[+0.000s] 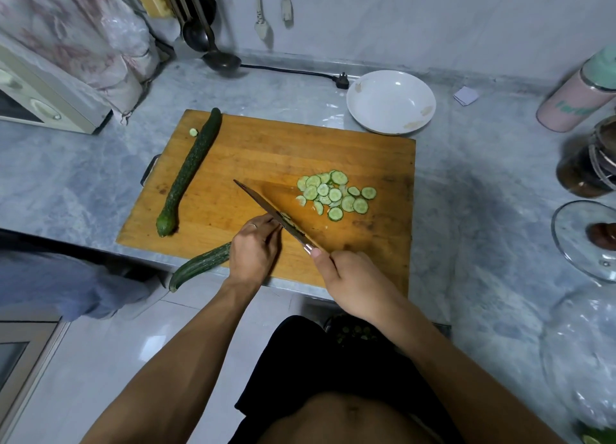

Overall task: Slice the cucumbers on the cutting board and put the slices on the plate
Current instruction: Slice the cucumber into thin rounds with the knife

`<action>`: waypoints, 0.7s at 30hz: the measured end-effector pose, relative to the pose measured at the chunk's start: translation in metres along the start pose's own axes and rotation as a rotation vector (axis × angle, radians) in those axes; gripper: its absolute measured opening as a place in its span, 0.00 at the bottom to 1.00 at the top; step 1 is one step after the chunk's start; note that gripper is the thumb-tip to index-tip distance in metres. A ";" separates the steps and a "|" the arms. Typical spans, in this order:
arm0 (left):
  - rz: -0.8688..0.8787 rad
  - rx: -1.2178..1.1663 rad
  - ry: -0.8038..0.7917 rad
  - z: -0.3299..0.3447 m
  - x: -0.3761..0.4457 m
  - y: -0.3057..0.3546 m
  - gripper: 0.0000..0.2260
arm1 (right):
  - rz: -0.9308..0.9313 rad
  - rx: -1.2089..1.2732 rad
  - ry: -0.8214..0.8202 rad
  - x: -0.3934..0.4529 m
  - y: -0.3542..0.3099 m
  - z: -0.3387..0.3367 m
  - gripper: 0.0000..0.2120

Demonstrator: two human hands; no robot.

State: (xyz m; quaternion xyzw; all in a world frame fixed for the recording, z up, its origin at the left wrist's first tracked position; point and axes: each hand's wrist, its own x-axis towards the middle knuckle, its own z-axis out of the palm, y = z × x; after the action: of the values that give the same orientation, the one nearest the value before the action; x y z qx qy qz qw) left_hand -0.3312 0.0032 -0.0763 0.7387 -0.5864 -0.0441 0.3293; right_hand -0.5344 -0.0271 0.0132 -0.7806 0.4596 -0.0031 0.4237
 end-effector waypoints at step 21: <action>-0.055 0.014 -0.020 0.001 0.000 0.002 0.09 | 0.030 0.049 -0.044 -0.019 -0.007 0.001 0.27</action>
State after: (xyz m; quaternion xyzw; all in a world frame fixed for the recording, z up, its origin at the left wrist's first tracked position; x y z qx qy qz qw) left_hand -0.3328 0.0031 -0.0760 0.7564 -0.5695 -0.0566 0.3168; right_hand -0.5405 -0.0107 0.0242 -0.7628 0.4618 0.0092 0.4525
